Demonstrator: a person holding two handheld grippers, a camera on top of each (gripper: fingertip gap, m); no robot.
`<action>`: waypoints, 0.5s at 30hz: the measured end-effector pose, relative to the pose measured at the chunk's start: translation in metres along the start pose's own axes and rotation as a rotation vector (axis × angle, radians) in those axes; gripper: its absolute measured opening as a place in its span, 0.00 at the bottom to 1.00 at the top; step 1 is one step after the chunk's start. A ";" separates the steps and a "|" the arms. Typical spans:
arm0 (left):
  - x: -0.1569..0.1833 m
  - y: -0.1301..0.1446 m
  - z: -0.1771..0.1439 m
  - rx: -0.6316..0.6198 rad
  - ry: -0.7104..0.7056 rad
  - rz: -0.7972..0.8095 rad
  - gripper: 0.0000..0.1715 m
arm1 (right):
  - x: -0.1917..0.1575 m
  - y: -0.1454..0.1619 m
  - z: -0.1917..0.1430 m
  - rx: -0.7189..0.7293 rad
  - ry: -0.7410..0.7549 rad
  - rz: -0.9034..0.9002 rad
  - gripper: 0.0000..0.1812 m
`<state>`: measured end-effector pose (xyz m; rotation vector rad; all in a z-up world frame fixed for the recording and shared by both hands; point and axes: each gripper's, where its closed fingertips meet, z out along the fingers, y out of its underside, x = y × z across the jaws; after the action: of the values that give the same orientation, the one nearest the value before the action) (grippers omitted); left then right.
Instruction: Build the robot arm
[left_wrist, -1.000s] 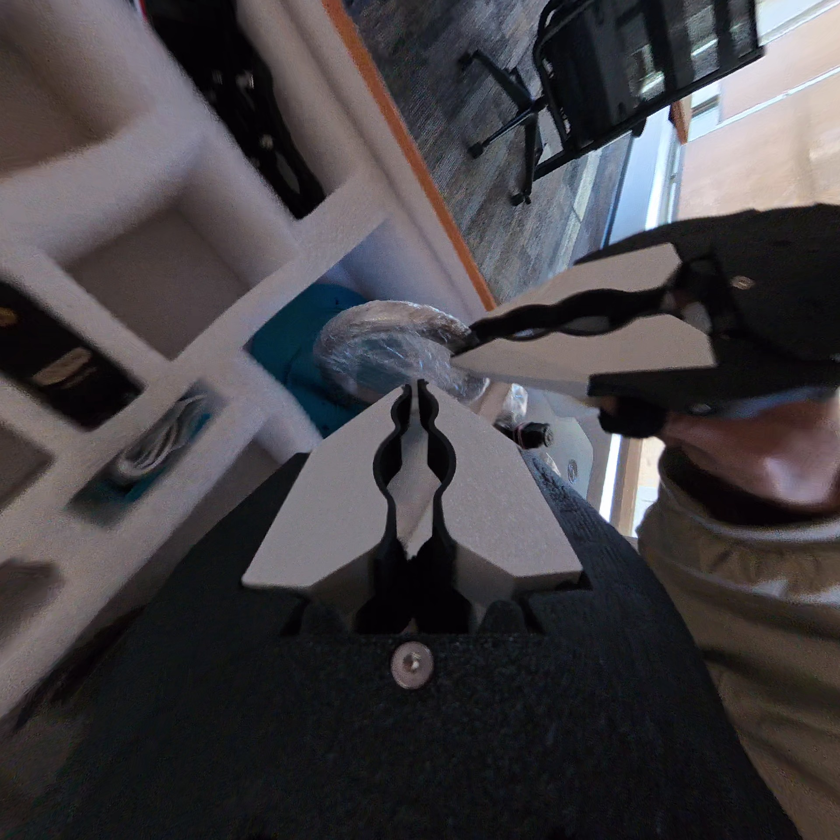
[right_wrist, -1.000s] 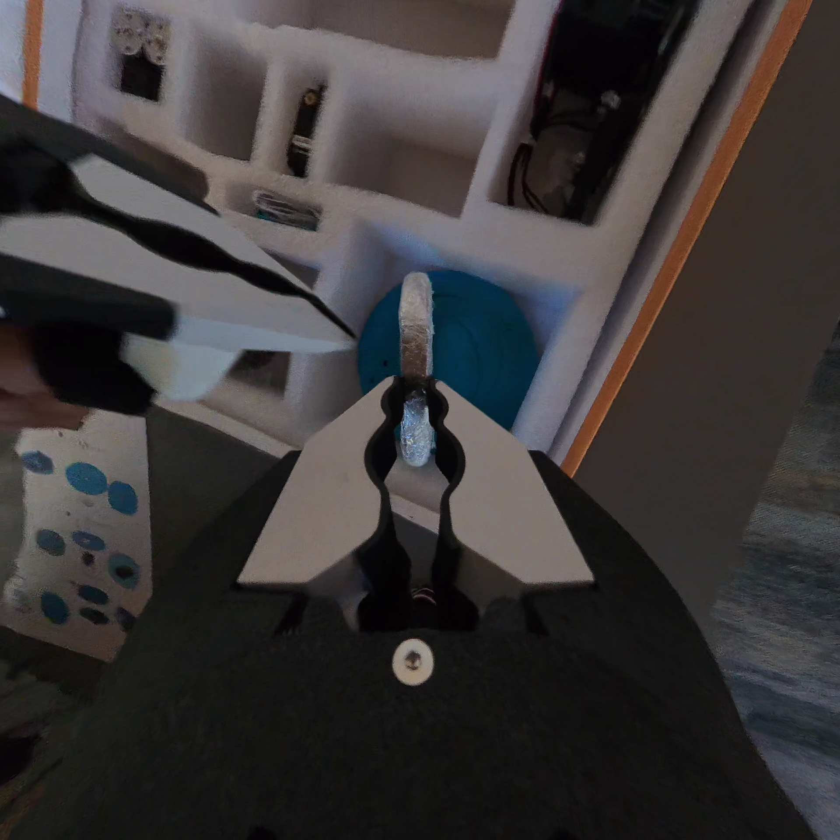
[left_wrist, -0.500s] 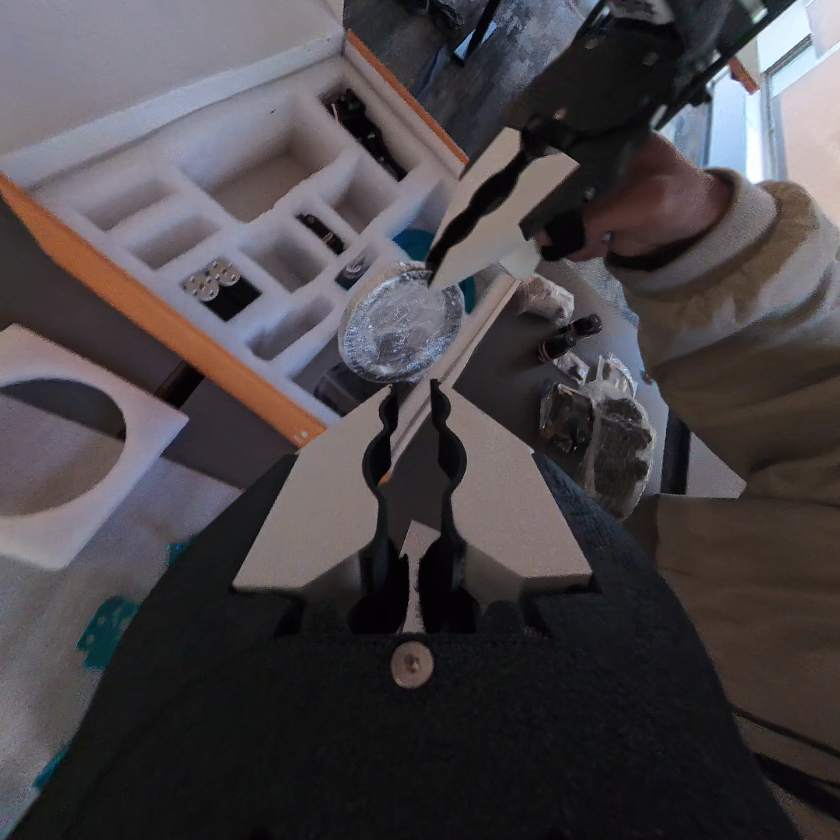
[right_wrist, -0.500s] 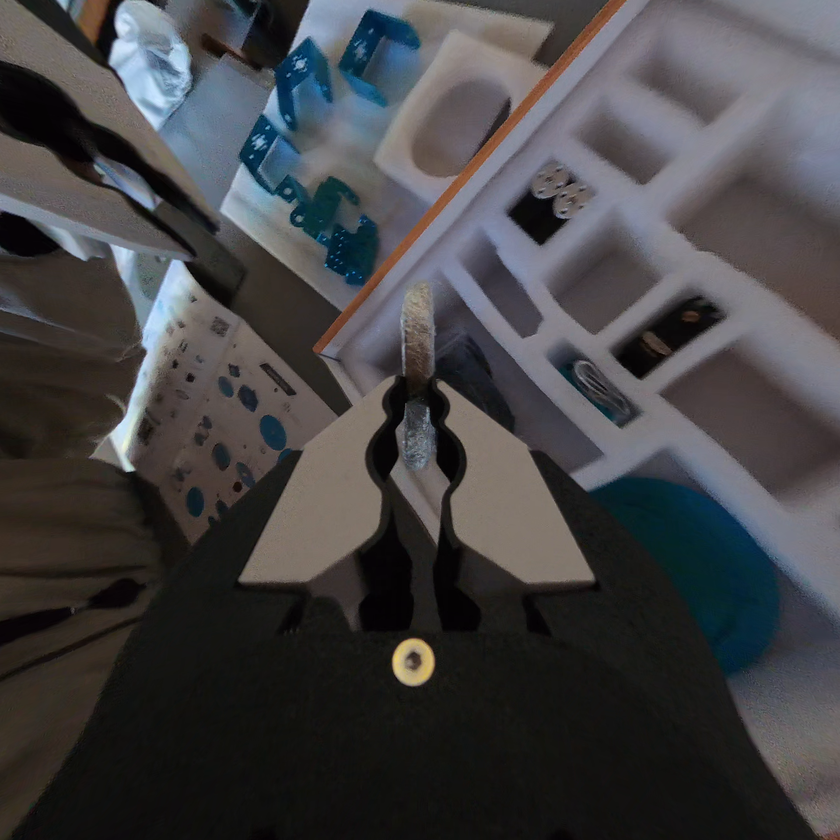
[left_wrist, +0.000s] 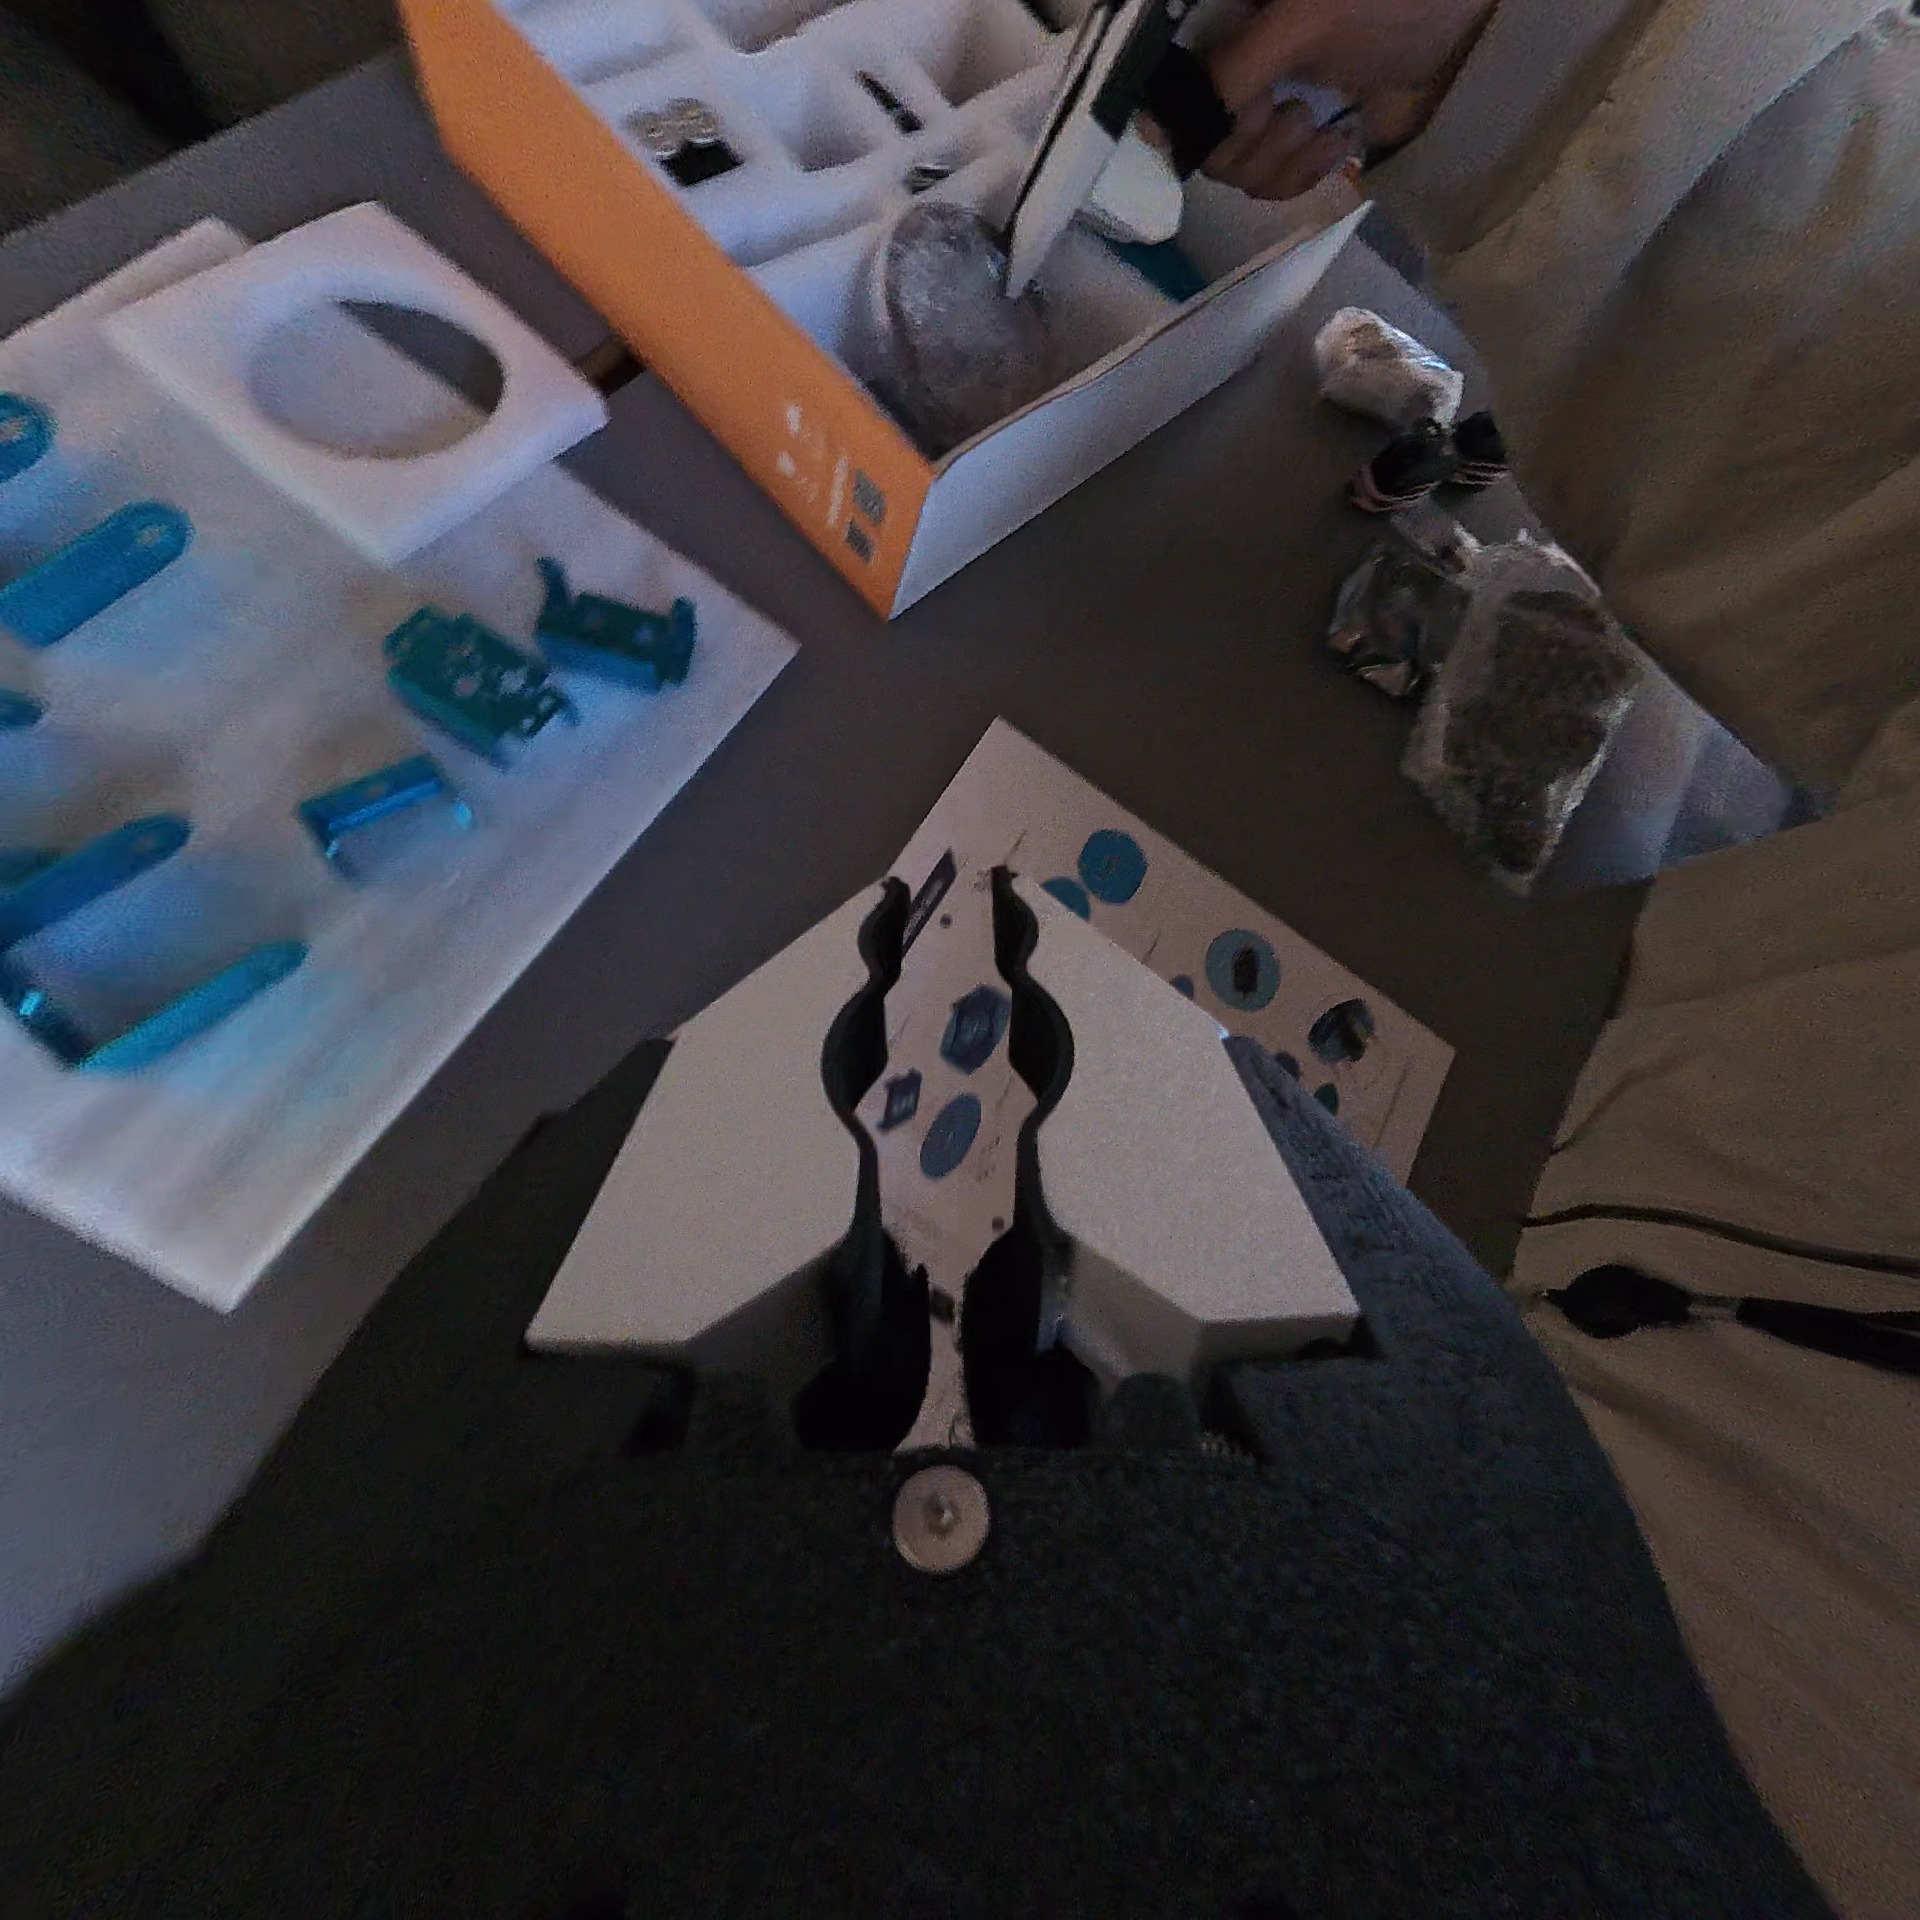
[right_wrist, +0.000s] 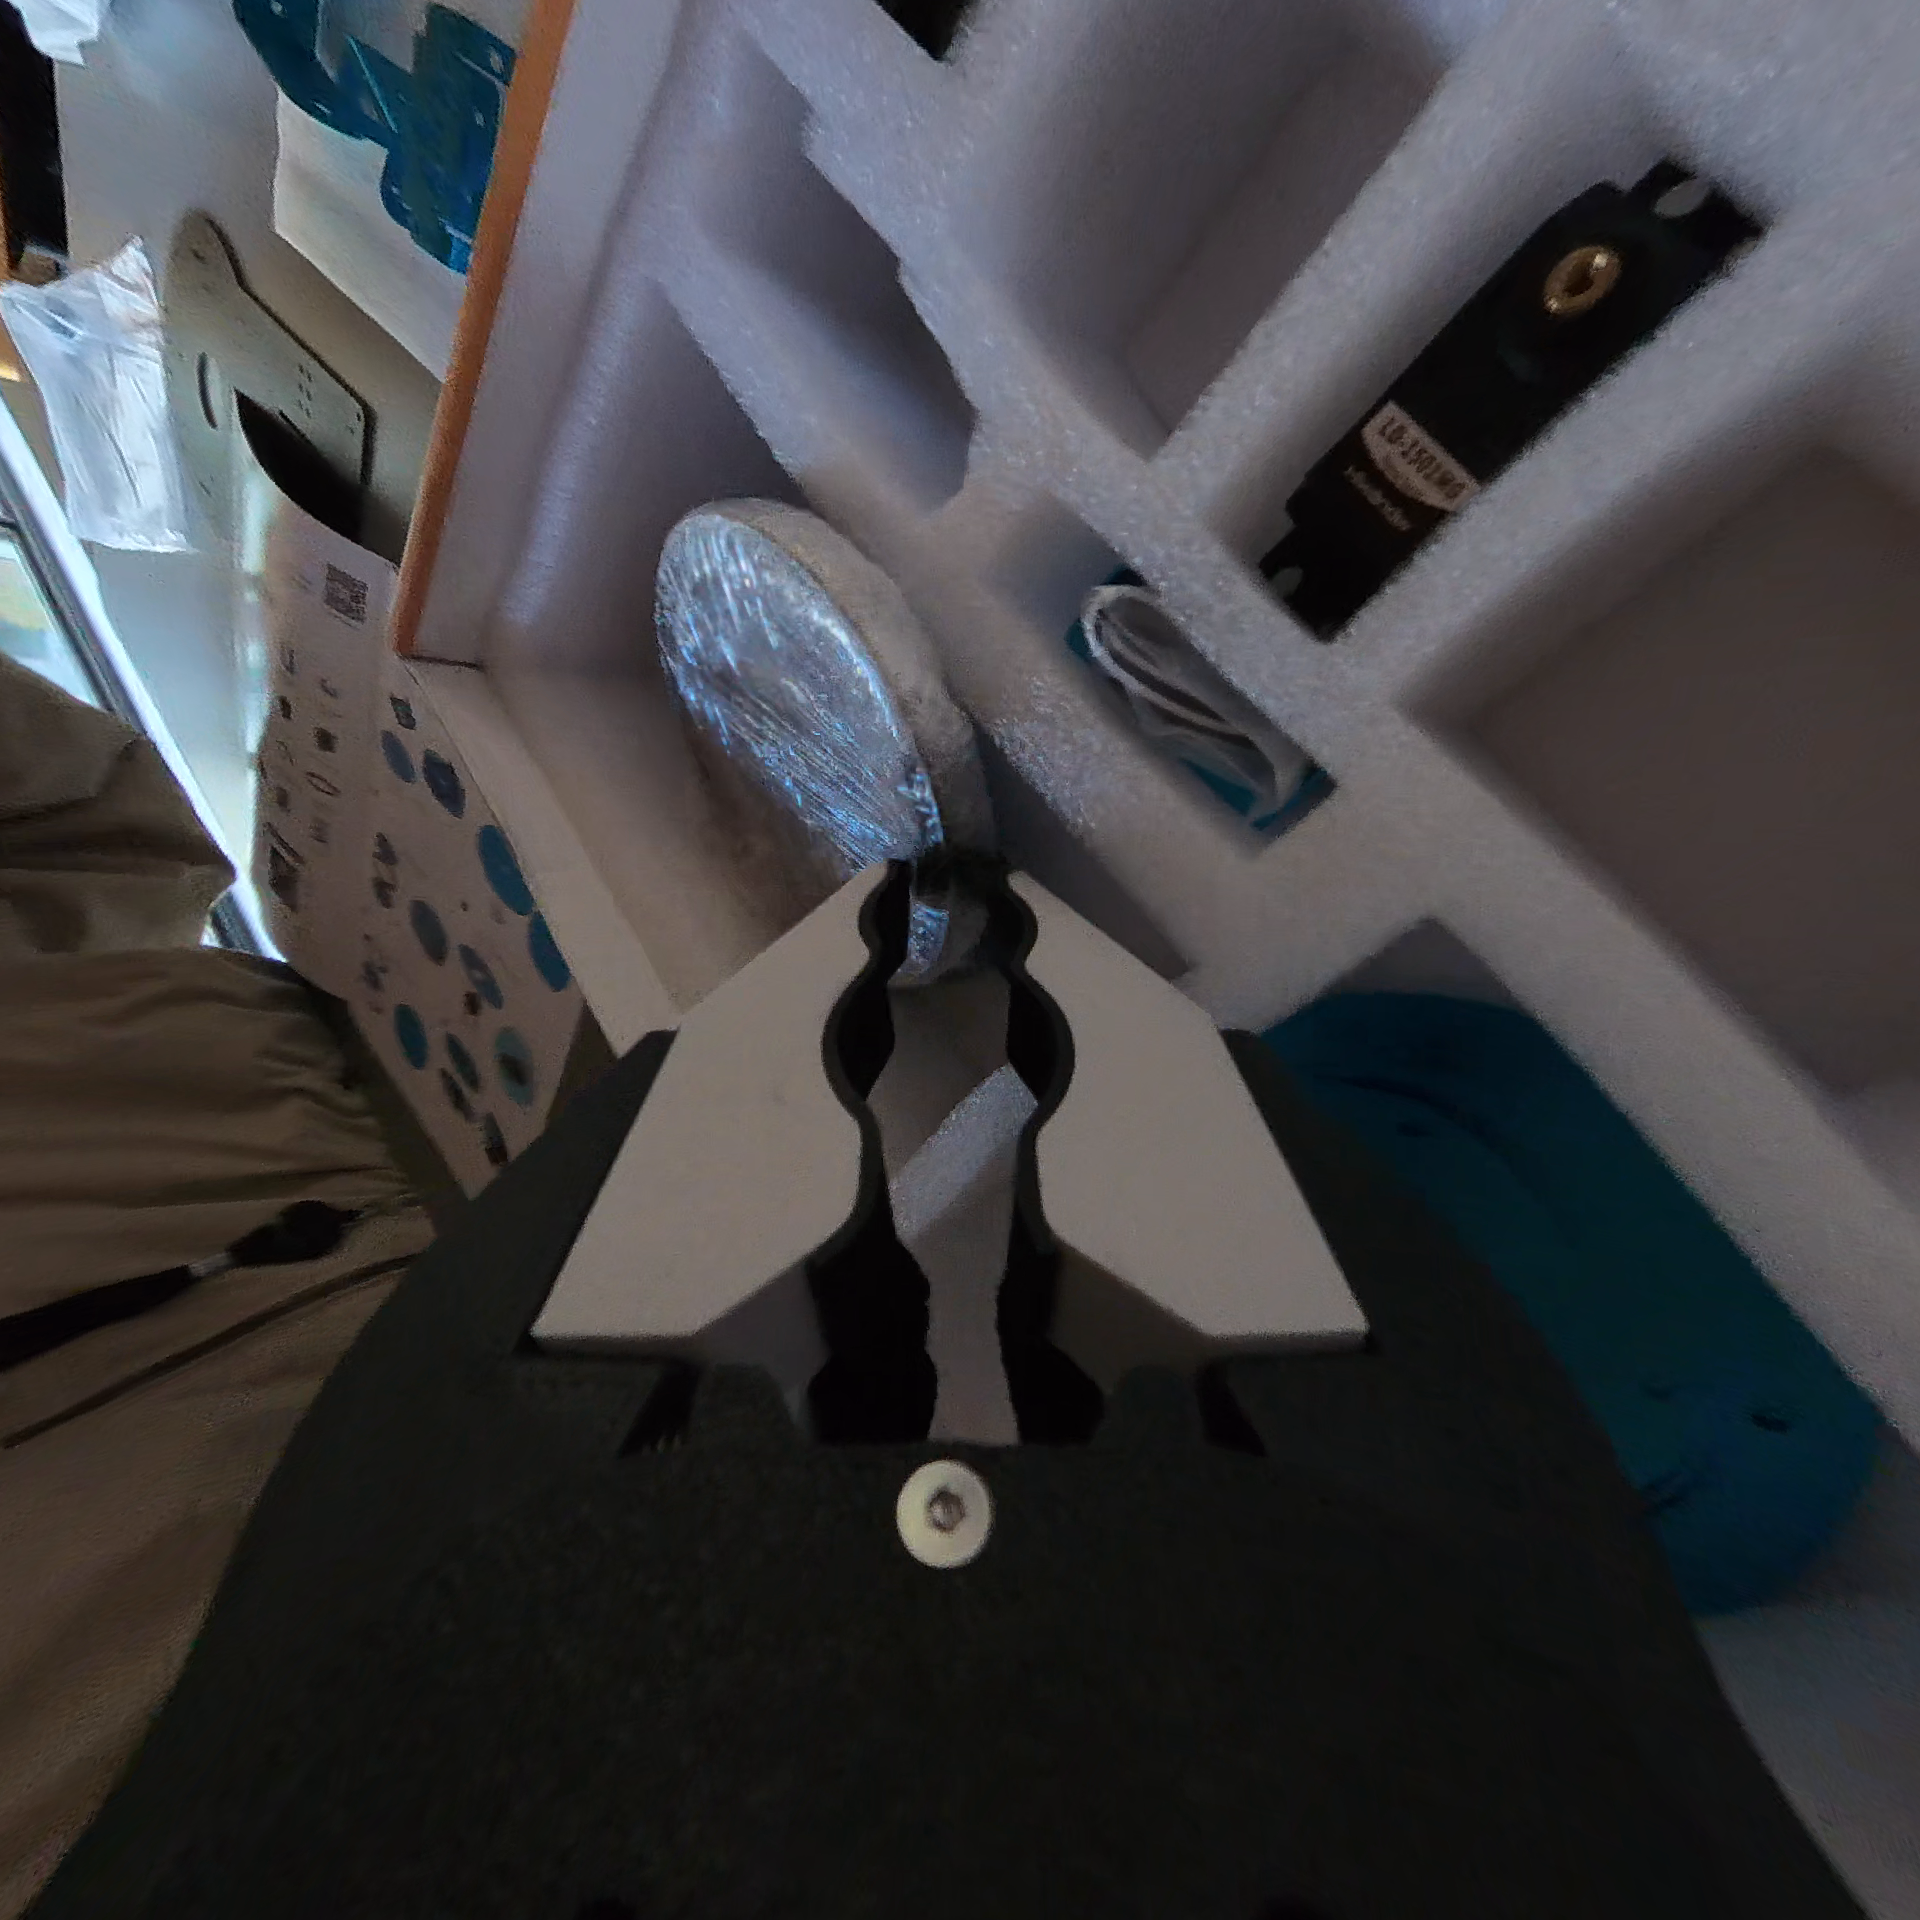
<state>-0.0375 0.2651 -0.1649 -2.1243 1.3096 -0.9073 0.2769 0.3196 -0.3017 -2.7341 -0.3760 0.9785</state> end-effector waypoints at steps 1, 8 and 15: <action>0.001 0.011 -0.011 0.022 -0.035 -0.008 0.09 | -0.001 -0.002 0.001 0.009 0.003 -0.026 0.08; 0.027 0.091 -0.051 0.174 -0.171 -0.129 0.11 | -0.001 -0.001 -0.022 0.065 0.119 -0.112 0.22; 0.038 0.128 -0.054 0.377 -0.368 -0.222 0.19 | 0.002 0.012 -0.086 0.143 0.375 -0.176 0.25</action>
<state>-0.1399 0.1735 -0.2069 -2.0320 0.6725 -0.7319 0.3361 0.2992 -0.2410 -2.6215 -0.4483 0.4176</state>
